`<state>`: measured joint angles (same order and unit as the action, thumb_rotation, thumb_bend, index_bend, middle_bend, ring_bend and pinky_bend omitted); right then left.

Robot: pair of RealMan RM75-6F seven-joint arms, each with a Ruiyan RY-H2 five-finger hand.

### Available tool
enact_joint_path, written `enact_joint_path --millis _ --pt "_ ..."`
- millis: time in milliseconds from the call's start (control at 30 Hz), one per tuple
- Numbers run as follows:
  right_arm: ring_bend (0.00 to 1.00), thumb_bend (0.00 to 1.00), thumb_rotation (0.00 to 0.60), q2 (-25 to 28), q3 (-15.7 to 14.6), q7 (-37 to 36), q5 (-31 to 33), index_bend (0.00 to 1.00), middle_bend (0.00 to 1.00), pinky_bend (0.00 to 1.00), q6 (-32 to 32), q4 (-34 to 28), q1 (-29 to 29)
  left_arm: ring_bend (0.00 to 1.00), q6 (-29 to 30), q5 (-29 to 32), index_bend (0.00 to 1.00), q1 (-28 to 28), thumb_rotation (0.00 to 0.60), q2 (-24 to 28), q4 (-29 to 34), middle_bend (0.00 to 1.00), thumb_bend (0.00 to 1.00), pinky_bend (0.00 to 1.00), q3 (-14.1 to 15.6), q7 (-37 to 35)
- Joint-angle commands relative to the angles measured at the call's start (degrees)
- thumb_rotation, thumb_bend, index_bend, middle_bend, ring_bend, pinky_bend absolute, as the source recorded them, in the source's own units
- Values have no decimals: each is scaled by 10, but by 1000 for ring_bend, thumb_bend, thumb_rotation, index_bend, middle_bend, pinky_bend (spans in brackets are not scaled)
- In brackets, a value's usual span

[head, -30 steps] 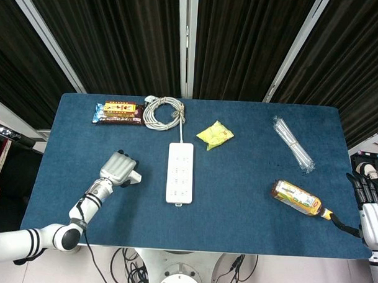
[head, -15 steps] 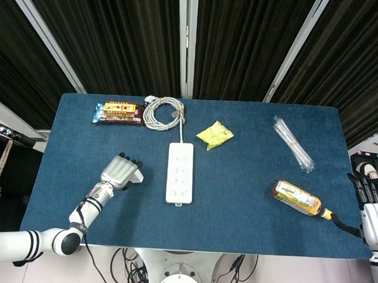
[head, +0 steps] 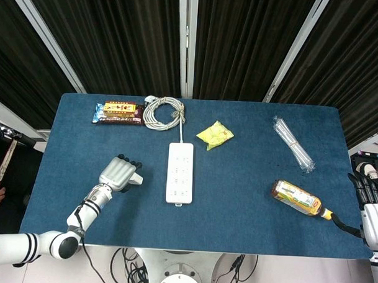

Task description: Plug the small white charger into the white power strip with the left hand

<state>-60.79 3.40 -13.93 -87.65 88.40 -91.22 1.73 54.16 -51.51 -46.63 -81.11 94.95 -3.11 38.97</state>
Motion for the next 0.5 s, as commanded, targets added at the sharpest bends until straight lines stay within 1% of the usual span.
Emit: enact_joint_path --millis 33,100,167,367,500 --pt "0 111 600 0 0 -2 -1 0 4 0 1 1 -1 305 20 -22 272 16 600 -7 -5 346 184 242 -6 -42" --pt "0 111 600 0 0 -3 -1 0 4 0 0 2 -1 305 35 -48 327 31 600 -19 -21 357 160 246 -9 -85" --pt "0 111 600 -1 0 -5 -1 0 4 0 -1 3 0 305 45 -71 369 46 600 -30 -43 369 170 249 -9 -129" --pt "0 111 600 -2 0 -5 -2 0 5 0 -3 4 0 305 29 -110 380 70 600 -41 -91 397 211 249 -10 -240" --pt "0 111 600 -2 0 -3 -3 0 5 0 -3 3 1 305 23 -126 381 76 600 -47 -113 400 212 249 -11 -273"
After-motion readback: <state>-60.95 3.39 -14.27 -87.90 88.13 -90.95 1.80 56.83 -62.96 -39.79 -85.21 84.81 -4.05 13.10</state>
